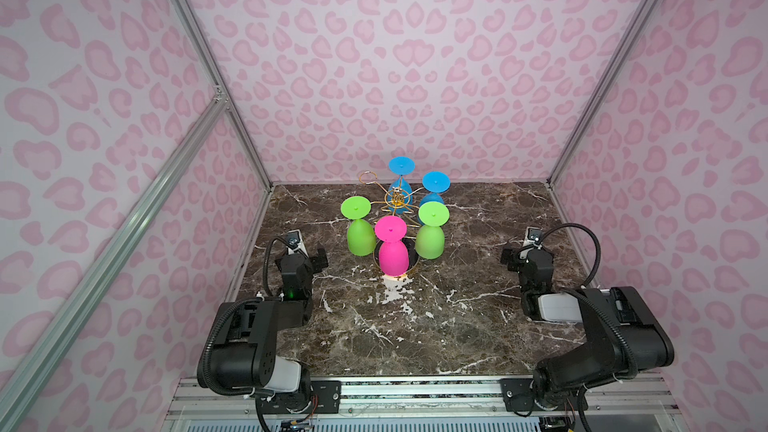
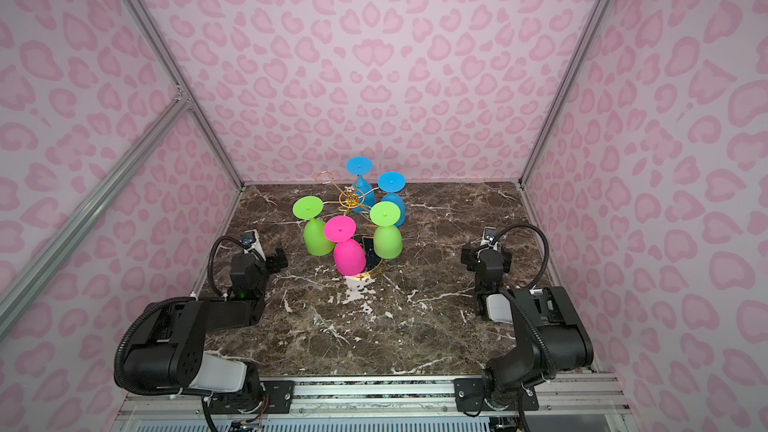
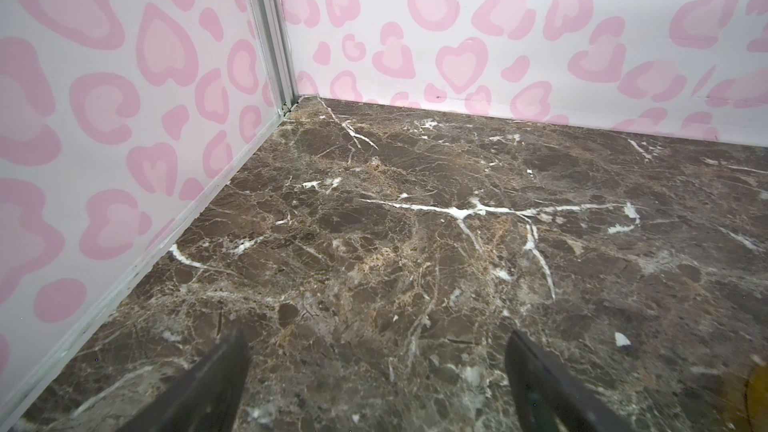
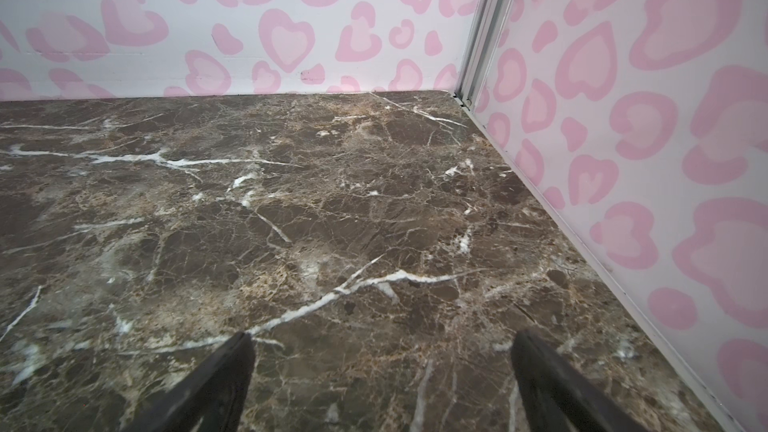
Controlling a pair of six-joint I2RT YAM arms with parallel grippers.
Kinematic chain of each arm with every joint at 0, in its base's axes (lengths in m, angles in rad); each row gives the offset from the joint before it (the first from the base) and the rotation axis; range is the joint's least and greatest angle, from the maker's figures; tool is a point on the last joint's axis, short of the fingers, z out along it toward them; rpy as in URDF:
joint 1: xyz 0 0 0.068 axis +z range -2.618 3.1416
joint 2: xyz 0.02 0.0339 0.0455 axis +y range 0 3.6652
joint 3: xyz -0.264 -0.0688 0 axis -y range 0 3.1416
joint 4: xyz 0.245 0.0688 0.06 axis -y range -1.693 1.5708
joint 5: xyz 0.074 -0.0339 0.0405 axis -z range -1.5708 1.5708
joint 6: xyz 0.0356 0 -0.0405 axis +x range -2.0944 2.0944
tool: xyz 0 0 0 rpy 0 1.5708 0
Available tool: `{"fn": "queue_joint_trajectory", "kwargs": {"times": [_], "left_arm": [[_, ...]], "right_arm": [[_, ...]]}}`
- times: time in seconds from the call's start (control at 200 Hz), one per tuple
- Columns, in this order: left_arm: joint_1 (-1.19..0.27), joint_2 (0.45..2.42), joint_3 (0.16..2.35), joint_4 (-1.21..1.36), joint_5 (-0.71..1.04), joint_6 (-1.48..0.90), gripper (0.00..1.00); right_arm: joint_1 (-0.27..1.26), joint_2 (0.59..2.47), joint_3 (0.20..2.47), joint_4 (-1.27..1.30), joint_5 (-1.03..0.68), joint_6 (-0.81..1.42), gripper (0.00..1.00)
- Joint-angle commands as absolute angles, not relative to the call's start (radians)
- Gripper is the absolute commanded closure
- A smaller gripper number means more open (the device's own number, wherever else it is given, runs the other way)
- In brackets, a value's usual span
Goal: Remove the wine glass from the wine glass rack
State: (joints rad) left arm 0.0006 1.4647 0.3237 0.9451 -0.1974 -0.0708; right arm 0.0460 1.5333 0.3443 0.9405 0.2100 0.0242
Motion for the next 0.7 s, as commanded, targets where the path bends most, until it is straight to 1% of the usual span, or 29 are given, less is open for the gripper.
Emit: {"fn": "queue_joint_trajectory", "kwargs": {"times": [0.0, 0.17, 0.255, 0.285, 0.365, 0.415, 0.435, 0.47, 0.51, 0.55, 0.58, 0.645, 0.695], "left_arm": [[0.001, 1.463, 0.327, 0.968, -0.190, -0.071, 0.03], [-0.002, 1.459, 0.324, 0.974, -0.196, -0.071, 0.01], [-0.015, 1.414, 0.325, 0.937, -0.266, -0.085, 0.01], [-0.017, 1.381, 0.326, 0.908, -0.298, -0.094, 0.01], [-0.021, 1.280, 0.343, 0.793, -0.413, -0.137, 0.02], [-0.019, 1.211, 0.369, 0.700, -0.482, -0.185, 0.03], [-0.019, 1.180, 0.383, 0.657, -0.502, -0.209, 0.03], [-0.014, 1.129, 0.415, 0.570, -0.508, -0.240, 0.03], [-0.009, 1.075, 0.456, 0.477, -0.488, -0.253, 0.03], [-0.007, 1.029, 0.493, 0.414, -0.470, -0.258, 0.03], [-0.005, 1.000, 0.511, 0.389, -0.454, -0.264, 0.03], [-0.001, 0.929, 0.532, 0.349, -0.414, -0.282, 0.03], [0.002, 0.877, 0.541, 0.335, -0.381, -0.301, 0.03]], "right_arm": [[0.047, 1.536, 0.345, 0.954, 0.227, 0.031, 0.02], [0.054, 1.528, 0.327, 0.983, 0.249, 0.028, 0.02], [0.071, 1.494, 0.263, 1.103, 0.291, 0.016, 0.02], [0.082, 1.469, 0.257, 1.111, 0.326, 0.007, 0.01], [0.115, 1.331, 0.329, 0.878, 0.434, 0.013, 0.02], [0.116, 1.220, 0.410, 0.659, 0.456, 0.118, 0.01], [0.107, 1.175, 0.446, 0.567, 0.426, 0.167, 0.02], [0.073, 1.106, 0.504, 0.434, 0.322, 0.256, 0.02], [0.021, 1.047, 0.551, 0.351, 0.187, 0.374, 0.01], [-0.021, 1.002, 0.582, 0.292, 0.104, 0.511, 0.01], [-0.049, 0.974, 0.593, 0.281, 0.037, 0.570, 0.01], [-0.110, 0.927, 0.589, 0.328, -0.186, 0.606, 0.02], [-0.136, 0.894, 0.587, 0.360, -0.288, 0.660, 0.02]]}}
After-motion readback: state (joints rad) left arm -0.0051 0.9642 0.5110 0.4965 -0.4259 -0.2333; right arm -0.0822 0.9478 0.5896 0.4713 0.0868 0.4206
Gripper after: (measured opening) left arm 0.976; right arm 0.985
